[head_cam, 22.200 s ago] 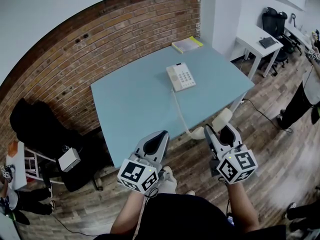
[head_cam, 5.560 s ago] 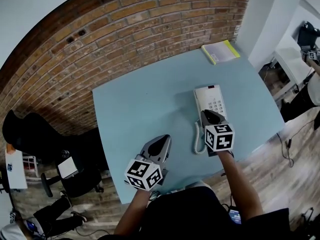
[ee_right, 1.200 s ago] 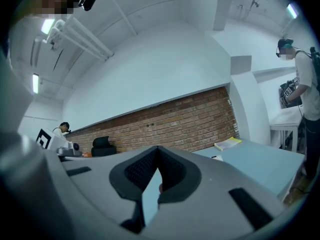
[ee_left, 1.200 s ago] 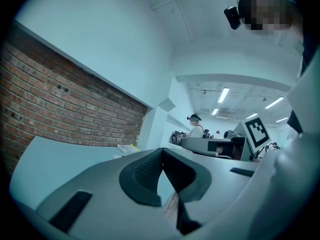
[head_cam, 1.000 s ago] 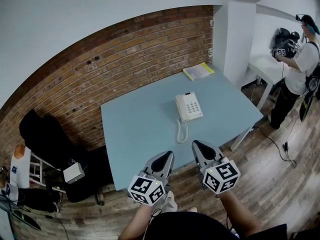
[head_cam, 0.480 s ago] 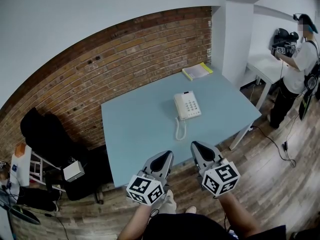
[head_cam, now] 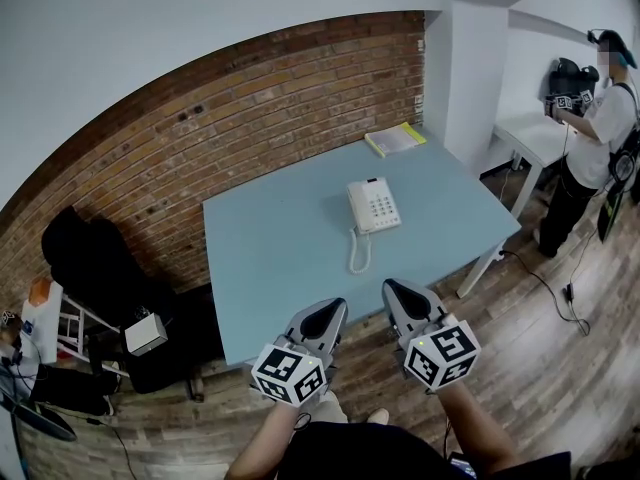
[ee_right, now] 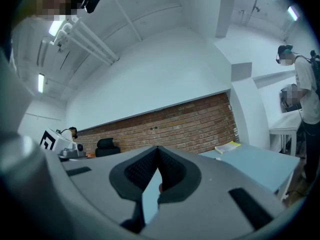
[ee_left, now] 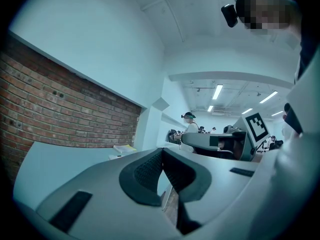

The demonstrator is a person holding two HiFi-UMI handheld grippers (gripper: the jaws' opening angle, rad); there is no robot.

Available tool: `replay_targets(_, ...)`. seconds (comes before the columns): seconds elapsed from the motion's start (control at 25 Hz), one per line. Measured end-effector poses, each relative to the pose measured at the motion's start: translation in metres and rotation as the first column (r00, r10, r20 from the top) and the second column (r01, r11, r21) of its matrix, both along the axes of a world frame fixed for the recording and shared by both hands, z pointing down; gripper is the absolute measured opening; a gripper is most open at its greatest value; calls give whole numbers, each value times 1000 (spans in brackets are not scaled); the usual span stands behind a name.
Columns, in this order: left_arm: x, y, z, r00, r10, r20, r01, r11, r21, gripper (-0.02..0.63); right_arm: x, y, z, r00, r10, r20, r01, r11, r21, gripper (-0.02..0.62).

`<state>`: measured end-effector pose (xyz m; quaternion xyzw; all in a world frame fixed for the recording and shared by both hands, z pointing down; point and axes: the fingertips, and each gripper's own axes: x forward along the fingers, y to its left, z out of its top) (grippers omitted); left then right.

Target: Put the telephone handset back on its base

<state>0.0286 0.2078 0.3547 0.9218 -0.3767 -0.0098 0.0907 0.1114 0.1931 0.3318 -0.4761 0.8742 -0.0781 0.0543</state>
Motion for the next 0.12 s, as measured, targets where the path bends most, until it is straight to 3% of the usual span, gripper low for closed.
replay_targets(0.12, -1, 4, 1, 1000, 9, 2, -9, 1000, 0, 9, -2, 2, 0, 1000, 1, -3, -1, 1000, 1, 12)
